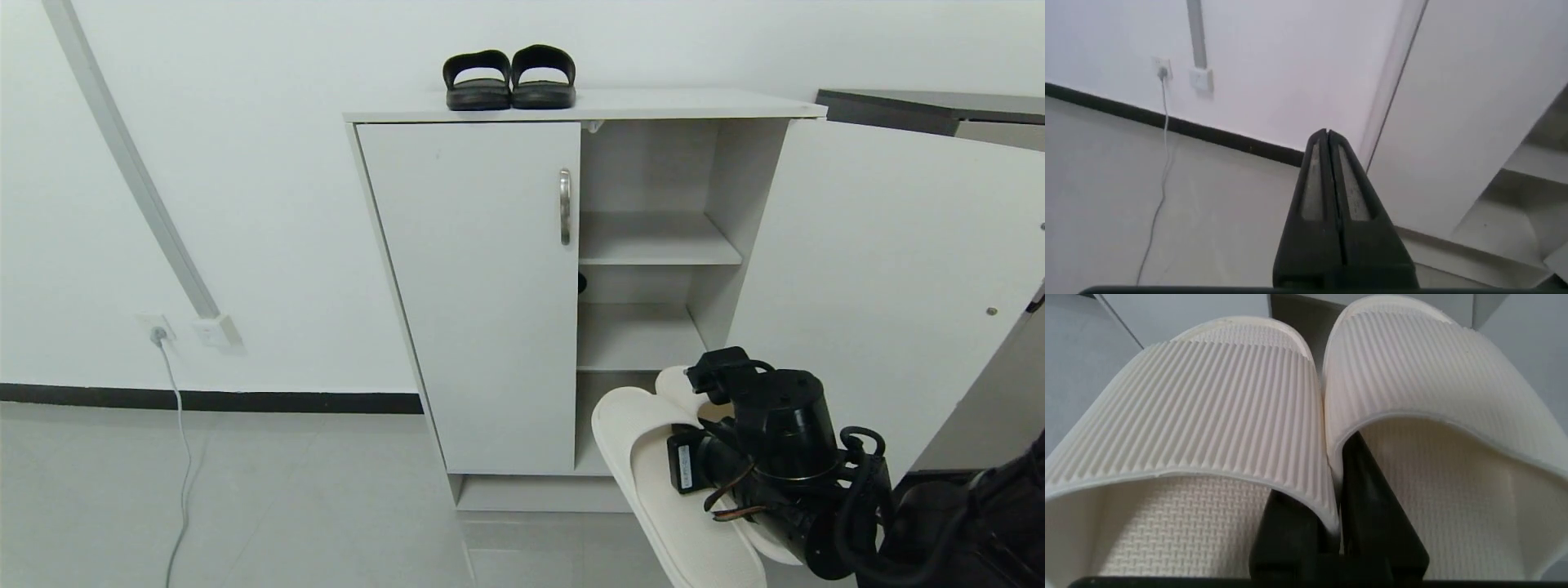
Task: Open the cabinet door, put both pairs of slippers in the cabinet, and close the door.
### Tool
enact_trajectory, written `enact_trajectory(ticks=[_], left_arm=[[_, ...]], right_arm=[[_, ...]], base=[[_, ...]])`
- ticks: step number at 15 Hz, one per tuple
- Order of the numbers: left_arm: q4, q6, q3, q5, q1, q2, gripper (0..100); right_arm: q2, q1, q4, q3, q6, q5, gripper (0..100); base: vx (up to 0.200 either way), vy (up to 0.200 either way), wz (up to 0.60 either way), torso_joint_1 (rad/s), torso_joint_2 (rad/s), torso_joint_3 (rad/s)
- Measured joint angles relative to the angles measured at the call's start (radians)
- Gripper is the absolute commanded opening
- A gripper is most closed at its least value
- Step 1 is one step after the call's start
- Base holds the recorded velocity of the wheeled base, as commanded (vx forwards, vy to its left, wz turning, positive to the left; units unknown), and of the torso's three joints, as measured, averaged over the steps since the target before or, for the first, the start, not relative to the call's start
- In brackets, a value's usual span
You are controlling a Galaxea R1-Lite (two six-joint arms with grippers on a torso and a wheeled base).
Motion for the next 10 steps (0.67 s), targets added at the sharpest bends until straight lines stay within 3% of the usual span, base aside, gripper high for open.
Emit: enact_trajectory(ticks=[4,7,8,10], left_arm=[[0.015,0.041,0.108,-0.061,0.019,-0.156,0],[0.083,0.046,0.143,-0.084,0.006,-0.219,0],[0.094,0.053,0.146,-0.135,-0.003,-0.240,0],[0.116,0.080,0.149,-0.313,-0.013,-0.264,0]], right_arm=[[0.003,0.000,0.000,0.004,0.000,0.000,0],[0.009,0.001,0.000,0.005,0.002,0.001,0],[0.011,0.001,0.000,0.005,0.002,0.001,0],[0.015,0.003,-0.001,0.005,0.002,0.001,0]], base=[[0.000,0.000,0.00,0.000,0.00,0.000],[0.000,0.000,0.00,0.000,0.00,0.000],[0.000,0.000,0.00,0.000,0.00,0.000],[0.000,0.000,0.00,0.000,0.00,0.000]])
